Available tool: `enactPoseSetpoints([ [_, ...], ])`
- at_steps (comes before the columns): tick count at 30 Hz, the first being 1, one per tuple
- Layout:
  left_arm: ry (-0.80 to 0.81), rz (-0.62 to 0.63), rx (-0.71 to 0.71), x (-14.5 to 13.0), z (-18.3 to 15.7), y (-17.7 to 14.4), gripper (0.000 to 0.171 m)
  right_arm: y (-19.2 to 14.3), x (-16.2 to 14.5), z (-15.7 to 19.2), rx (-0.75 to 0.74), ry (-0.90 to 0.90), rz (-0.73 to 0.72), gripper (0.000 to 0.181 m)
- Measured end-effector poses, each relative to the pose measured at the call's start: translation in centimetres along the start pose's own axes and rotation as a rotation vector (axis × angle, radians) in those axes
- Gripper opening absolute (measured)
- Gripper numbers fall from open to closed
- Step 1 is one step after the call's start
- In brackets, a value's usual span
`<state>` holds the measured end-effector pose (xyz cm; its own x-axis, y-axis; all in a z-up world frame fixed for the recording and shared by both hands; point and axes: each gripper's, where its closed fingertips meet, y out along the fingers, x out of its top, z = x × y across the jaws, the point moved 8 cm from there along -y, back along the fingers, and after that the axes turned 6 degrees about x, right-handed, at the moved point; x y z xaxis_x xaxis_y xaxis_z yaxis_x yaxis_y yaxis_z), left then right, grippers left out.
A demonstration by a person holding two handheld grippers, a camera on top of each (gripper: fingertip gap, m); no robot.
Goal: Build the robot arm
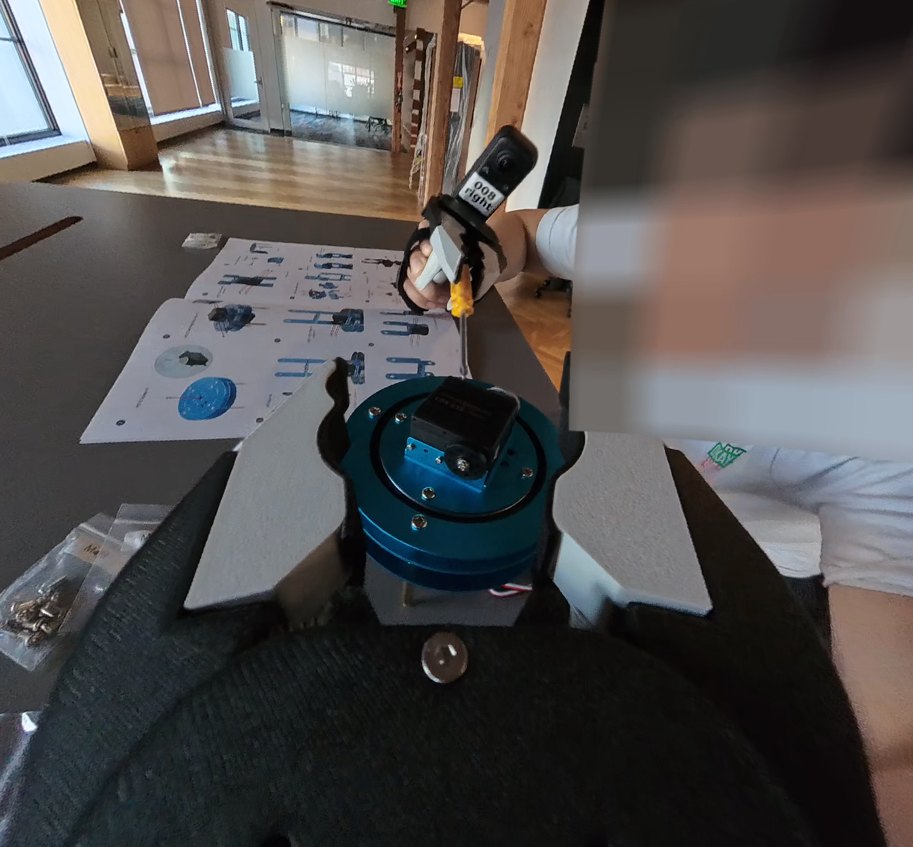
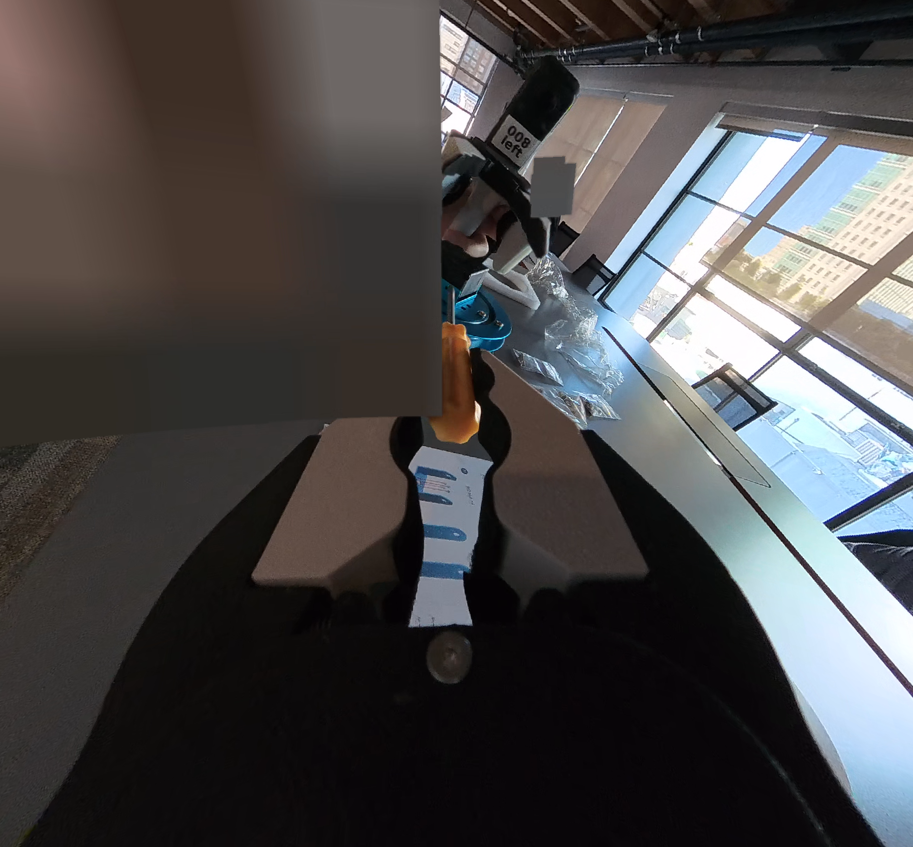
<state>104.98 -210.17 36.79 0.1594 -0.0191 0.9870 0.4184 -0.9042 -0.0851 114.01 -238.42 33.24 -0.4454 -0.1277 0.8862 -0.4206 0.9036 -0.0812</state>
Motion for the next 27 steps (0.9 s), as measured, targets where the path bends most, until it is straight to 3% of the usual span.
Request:
enactPoseSetpoints([
  [1, -0.003, 0.013, 0.001, -0.1, 0.1, 0.2, 0.086, 0.1, 0.0, 0.0, -0.001, 0.002, 0.004, 0.015],
  [8, -0.007, 0.022, 0.009, -0.2, -0.2, 0.8, 0.092, -0.1, 0.4, 0.1, -0.03, 0.019, -0.032, 0.015],
  [14, -0.081, -0.138, 0.075, 0.8, 0.4, -0.1, 0.091, 0.2, 0.5, 0.7, -0.026, -0.02, -0.029, 0.015],
  [19, -0.069, -0.127, 0.068, 0.5, -1.4, -1.2, 0.093, -0.2, 1.3, 0.9, -0.055, -0.077, -0.076, 0.015],
  [27, -0.082, -0.115, 0.098, -0.2, -0.7, -1.2, 0.087, -0.3, 1.8, 1.0, -0.093, -0.108, -0.08, 0.015],
])
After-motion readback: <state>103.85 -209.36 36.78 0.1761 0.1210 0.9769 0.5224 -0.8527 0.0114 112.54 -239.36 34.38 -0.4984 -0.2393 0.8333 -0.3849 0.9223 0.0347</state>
